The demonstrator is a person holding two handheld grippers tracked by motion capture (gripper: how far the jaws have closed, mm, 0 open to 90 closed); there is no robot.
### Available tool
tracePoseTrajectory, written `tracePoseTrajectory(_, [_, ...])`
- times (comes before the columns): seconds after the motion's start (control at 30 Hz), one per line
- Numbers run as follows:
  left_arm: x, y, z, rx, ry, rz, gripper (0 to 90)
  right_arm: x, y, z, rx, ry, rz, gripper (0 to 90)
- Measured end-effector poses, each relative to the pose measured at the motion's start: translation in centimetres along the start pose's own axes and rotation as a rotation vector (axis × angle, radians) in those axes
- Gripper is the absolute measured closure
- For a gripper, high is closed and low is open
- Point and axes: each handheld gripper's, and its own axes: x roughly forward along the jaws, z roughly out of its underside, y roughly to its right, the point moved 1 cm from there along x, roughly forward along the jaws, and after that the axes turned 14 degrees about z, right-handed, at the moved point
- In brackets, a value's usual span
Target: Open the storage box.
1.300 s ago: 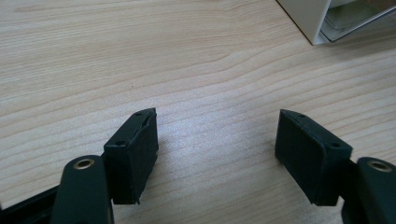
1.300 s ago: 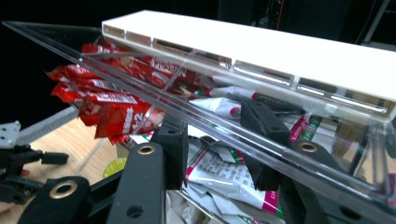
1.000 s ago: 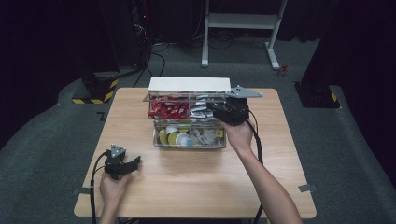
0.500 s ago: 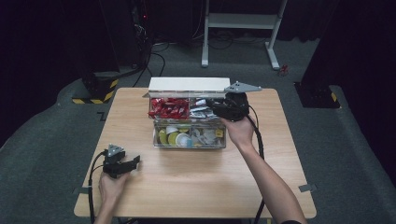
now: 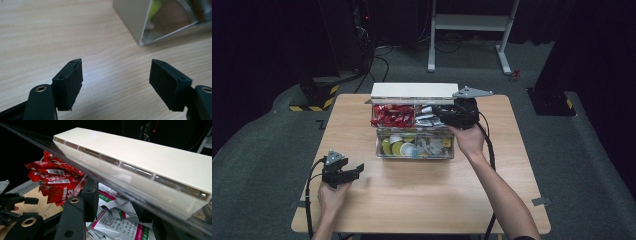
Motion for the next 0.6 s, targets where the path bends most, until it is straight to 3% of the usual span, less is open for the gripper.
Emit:
tracePoseTrajectory(0.23, [-1.6,1.1,-2.3,0.022,0.046,0.030,28.1,-0.2,0.0,-0.1,0.002,-0.004,-0.006,59.2])
tracePoseTrajectory(0.4, [-3.6,1.8,-4.1,0.000,0.130,0.070,30.1,-0.3,0.2,0.0,0.004,0.001,-0.019,59.1])
tracePoseTrajectory(0.53, [-4.6,2.1,-5.3,0.005,0.143,0.086,31.2,-0.3,0.3,-0.1,0.001,-0.003,-0.022,59.2])
tracePoseTrajectory(0.6, [-5.4,2.7,-6.6,0.032,0.140,0.094,31.5,-0.4,0.3,-0.1,0.007,-0.006,-0.024,59.1])
